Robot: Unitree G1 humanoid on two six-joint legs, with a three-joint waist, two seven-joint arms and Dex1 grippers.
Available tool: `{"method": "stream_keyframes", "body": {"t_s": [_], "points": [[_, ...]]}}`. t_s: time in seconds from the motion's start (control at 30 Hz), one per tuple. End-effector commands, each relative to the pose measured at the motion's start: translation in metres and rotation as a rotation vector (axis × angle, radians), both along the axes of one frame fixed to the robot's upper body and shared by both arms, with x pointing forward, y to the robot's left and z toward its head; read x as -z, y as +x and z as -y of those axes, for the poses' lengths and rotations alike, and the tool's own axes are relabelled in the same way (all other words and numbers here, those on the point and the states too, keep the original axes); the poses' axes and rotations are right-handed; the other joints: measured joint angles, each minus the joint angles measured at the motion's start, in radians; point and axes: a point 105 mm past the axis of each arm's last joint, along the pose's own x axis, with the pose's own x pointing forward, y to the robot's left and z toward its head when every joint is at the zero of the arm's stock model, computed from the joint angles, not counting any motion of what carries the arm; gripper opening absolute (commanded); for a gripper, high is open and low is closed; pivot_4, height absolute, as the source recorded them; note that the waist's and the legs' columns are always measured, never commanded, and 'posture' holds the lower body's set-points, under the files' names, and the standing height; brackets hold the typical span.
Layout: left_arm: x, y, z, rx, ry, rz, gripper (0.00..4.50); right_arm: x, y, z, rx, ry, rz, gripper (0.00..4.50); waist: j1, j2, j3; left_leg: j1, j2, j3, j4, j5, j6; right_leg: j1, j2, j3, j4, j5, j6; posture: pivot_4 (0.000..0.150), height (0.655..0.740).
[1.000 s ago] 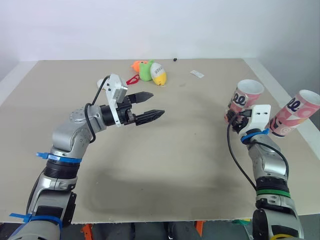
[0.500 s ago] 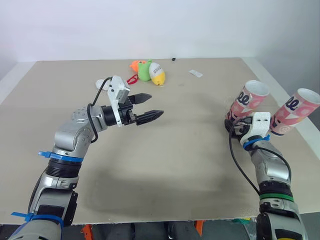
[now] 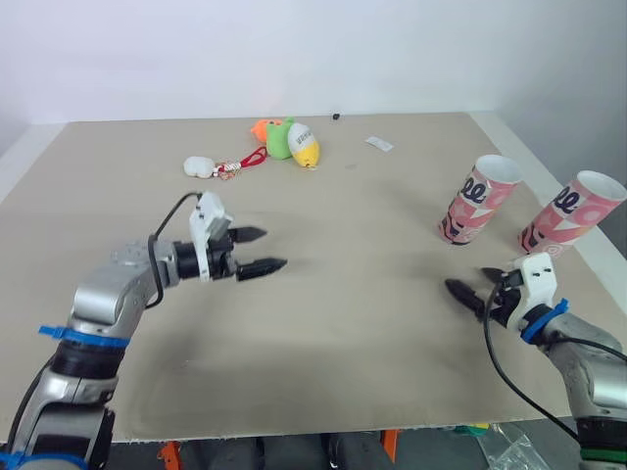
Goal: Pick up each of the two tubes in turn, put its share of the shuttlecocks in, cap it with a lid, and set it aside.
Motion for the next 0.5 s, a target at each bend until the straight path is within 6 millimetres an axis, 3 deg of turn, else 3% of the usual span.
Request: {"method": "stream_keyframes", "body": {"t_s": [0.03, 0.13, 0.23, 0.37, 0.5], "points": [[0.002, -0.014, -0.021, -0.086, 0.002, 0.095, 4.50, -0.018, -0.023, -0.066, -0.367, 0.082, -0.012, 4.43, -0.001, 0.000, 0.000, 0.001, 0.001, 0.000, 0.000, 0.000, 0.000, 0.001, 0.000, 0.000, 0.000, 0.000, 0.000, 0.150, 0.7323], [0.019, -0.018, -0.045, -0.223, 0.024, 0.132, 4.50, -0.021, -0.027, -0.104, -0.525, 0.109, -0.012, 4.43, 0.000, -0.002, 0.001, 0.003, 0.002, 0.001, 0.000, 0.000, 0.000, 0.002, 0.000, 0.000, 0.000, 0.001, -0.001, 0.150, 0.7323], [0.039, -0.020, -0.063, -0.322, 0.081, 0.116, 4.50, -0.021, -0.018, -0.134, -0.616, 0.124, 0.001, 4.43, 0.002, -0.005, 0.003, 0.004, 0.002, 0.002, 0.001, 0.002, 0.001, 0.002, 0.000, 0.000, 0.000, 0.001, -0.005, 0.150, 0.7323], [0.044, -0.028, -0.064, -0.344, 0.062, 0.133, 4.50, -0.019, -0.006, -0.156, -0.675, 0.124, 0.015, 4.43, 0.009, -0.006, 0.003, 0.004, 0.001, 0.003, 0.001, 0.004, -0.001, 0.002, -0.001, 0.000, 0.000, 0.002, -0.005, 0.150, 0.7323], [0.036, -0.023, -0.064, -0.396, -0.001, 0.175, 4.50, -0.016, 0.000, -0.163, -0.687, 0.117, 0.020, 4.43, 0.010, -0.007, 0.002, -0.001, 0.000, 0.003, 0.001, 0.004, -0.001, 0.000, -0.002, 0.000, -0.002, 0.002, -0.002, 0.150, 0.7323]]}}
